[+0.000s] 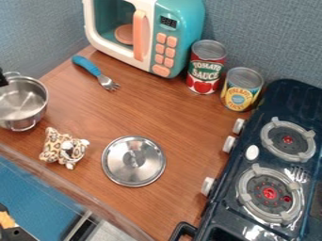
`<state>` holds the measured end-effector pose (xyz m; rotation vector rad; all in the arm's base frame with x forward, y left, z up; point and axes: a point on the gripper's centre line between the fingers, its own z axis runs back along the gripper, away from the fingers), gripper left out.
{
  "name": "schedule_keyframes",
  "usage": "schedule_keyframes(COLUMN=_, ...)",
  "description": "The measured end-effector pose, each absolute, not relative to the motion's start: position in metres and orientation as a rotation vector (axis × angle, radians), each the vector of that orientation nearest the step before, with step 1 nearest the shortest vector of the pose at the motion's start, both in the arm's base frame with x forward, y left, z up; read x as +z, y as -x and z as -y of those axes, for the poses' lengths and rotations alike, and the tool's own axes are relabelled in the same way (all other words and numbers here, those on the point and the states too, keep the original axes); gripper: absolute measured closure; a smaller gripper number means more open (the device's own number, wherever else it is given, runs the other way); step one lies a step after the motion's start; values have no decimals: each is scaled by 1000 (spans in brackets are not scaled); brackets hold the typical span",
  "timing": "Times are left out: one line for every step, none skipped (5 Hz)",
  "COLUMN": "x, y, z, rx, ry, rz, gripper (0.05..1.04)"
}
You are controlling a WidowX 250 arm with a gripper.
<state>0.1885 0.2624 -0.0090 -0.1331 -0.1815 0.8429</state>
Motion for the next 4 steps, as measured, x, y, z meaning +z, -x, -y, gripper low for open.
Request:
schedule_keyframes(x=-20, y=-181, z=-265, rx=825, ry=123, rz=159, gripper=1024)
schedule_keyframes(x=-24, y=-177, z=-265, rx=814, ry=115, rz=156, gripper=1024)
schedule_keyframes(x=-28, y=-176, z=-264, rx=807, ry=107, rz=147, gripper=1008)
schedule_keyframes(x=-31, y=-178, z=-261, rx=804, ry=109, rz=111, gripper=840)
